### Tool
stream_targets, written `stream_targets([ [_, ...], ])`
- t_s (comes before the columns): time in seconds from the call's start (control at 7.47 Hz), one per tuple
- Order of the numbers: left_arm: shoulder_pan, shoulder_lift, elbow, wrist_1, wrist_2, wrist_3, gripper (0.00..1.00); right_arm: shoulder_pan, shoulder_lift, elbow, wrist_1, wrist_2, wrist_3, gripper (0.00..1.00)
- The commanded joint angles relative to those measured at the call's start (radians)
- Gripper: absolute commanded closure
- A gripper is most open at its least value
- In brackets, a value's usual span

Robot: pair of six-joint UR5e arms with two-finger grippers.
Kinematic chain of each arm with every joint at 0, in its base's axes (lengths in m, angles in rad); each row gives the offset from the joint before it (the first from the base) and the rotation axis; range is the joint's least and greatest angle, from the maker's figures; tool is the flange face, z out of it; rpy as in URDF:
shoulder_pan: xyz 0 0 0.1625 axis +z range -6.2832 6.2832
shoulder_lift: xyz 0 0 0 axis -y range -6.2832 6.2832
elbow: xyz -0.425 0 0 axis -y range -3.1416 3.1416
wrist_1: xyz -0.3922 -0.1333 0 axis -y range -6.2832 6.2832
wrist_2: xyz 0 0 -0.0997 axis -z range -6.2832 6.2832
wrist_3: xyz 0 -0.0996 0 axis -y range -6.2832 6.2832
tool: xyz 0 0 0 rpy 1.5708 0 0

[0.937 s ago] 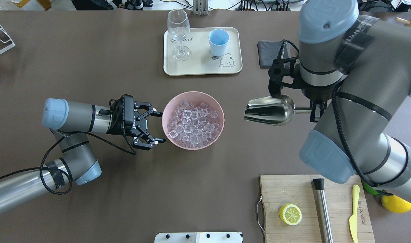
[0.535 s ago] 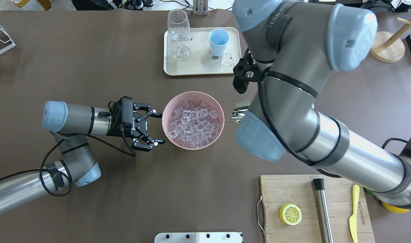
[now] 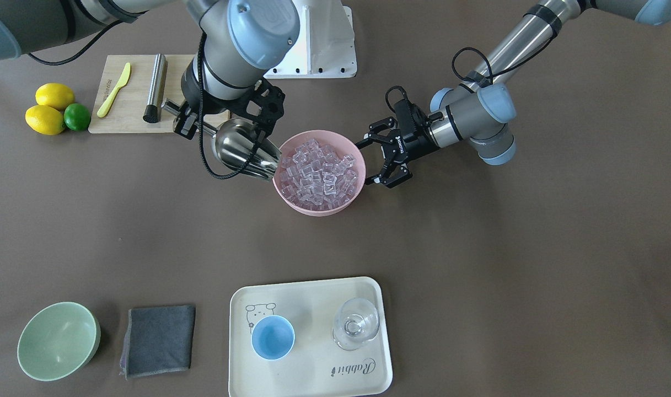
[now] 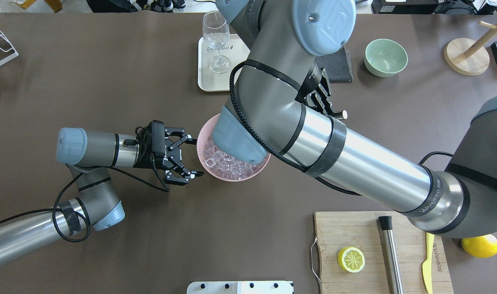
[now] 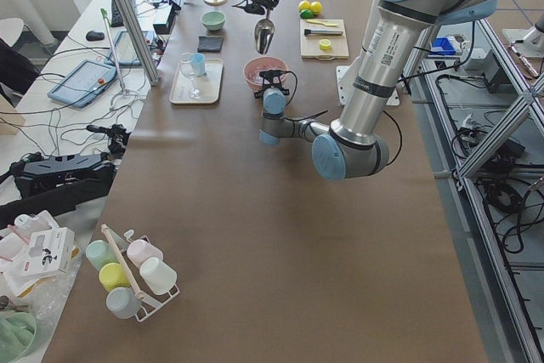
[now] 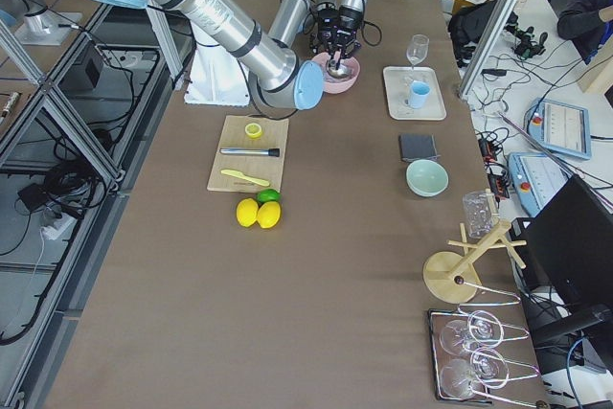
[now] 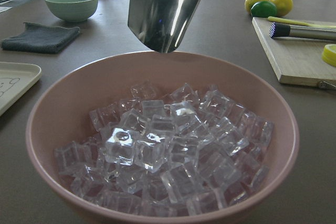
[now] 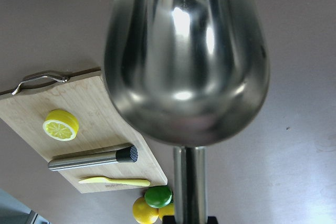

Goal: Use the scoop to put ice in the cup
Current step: 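Lower the scoop into the ice with the right gripper while left steadies bowl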

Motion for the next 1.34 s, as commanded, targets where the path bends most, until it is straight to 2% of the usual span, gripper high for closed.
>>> stream_targets([
  [0.0,0.003,-0.002,0.001,0.000,0.003,0.000,0.03,-0.063,0.071,-0.076,-0.085,-0.010,0.008,1.00],
  [0.8,0.001,-0.002,0.001,-0.001,0.006,0.000,0.03,-0.087,0.091,-0.160,-0.100,-0.011,0.016,1.00],
  [0.94,0.001,-0.002,0.001,-0.001,0.012,0.000,0.03,-0.087,0.116,-0.216,-0.089,-0.011,0.024,1.00],
  [1.2,0.001,-0.002,0.001,-0.001,0.014,0.000,0.03,-0.088,0.127,-0.257,-0.058,-0.011,0.035,1.00],
])
